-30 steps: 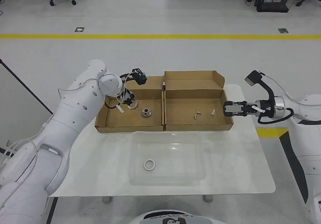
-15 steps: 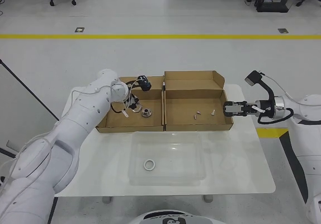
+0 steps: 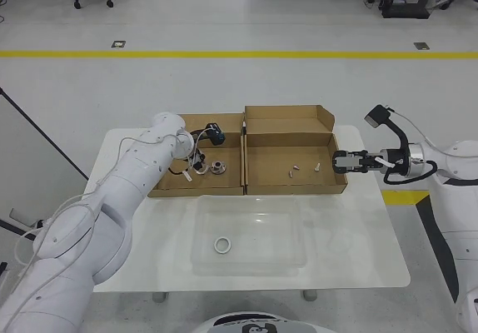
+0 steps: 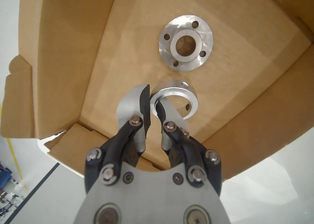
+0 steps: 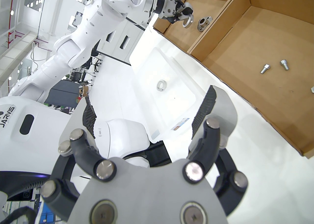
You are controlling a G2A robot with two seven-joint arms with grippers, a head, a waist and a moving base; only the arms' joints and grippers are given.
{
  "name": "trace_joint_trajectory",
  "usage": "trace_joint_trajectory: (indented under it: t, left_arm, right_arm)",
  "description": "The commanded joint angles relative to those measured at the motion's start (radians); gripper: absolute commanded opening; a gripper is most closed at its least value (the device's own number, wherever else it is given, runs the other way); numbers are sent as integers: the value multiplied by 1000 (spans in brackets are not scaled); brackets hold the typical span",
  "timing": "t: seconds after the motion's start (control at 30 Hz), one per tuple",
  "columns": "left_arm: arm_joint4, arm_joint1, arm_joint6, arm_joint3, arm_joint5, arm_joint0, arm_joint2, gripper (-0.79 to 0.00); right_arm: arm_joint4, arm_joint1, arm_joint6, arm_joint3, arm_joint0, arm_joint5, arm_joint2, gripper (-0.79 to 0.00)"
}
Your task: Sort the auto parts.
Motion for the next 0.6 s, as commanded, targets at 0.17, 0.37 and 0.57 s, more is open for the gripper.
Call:
trace_joint_trajectory:
  t: [0.17,0.37,0.57]
  left_arm:
    - [8,-28,27,57,-8,-14,12,-643]
    - [15,-47,46,95,-12,-23,17,-154]
    - [14,-61,62,131,-20,-35,16,0]
  right_arm:
    - [0,0,0,0,0,0,0,0]
    - [0,0,0,0,0,0,0,0]
    - [0,0,0,0,0,0,0,0]
